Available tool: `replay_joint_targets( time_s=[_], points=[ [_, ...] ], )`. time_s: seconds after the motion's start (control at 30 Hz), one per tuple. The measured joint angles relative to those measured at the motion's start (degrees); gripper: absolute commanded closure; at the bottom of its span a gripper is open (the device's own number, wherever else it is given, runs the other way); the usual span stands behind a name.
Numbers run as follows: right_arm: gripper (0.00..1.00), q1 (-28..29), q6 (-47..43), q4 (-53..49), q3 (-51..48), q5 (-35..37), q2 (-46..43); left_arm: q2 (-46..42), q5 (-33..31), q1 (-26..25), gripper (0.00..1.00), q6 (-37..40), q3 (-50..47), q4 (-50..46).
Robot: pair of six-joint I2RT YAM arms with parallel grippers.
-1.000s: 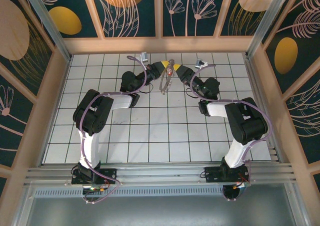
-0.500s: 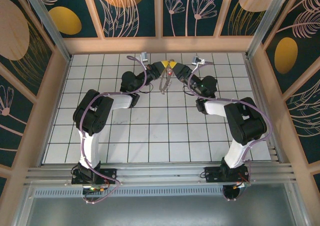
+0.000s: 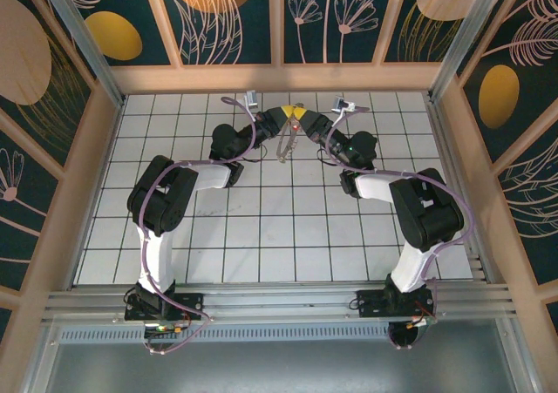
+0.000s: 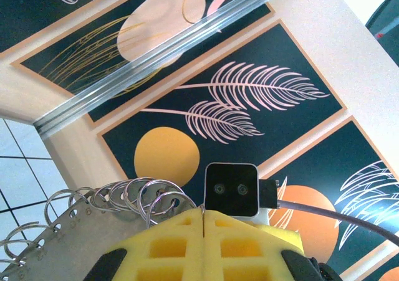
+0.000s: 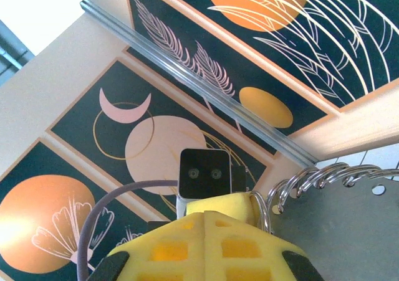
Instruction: Put the keys on the keyring
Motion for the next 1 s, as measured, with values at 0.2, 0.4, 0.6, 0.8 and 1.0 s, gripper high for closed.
replay_joint_targets(
  time_s=[0.2,0.4,0.6,0.8,1.0],
  points=[
    [0.66,-0.63,-0.76,-0.76,-2.95,0.63,-1.57,0.00,0.00,0.00,1.00,0.00,0.00,-0.02],
    [0.64,-1.18,-2.43,-2.58,-4.37,1.53,-3.61,0.00,0.00,-0.07,1.00,0.00,0.00,0.00],
    [0.64,-0.79,-3.02,-4.07,-3.10,1.49,-3.50,0.00,0.00,-0.07,1.00,0.00,0.00,0.00],
    [0.64,0.17,-3.06,-5.20,-0.11,1.46,-2.99,0.00,-0.02,-0.09,1.00,0.00,0.00,-0.02],
    [0.68,0.24,-3.23,-5.68,0.92,1.46,-2.56,0.00,-0.20,-0.11,1.00,0.00,0.00,-0.02]
  ],
)
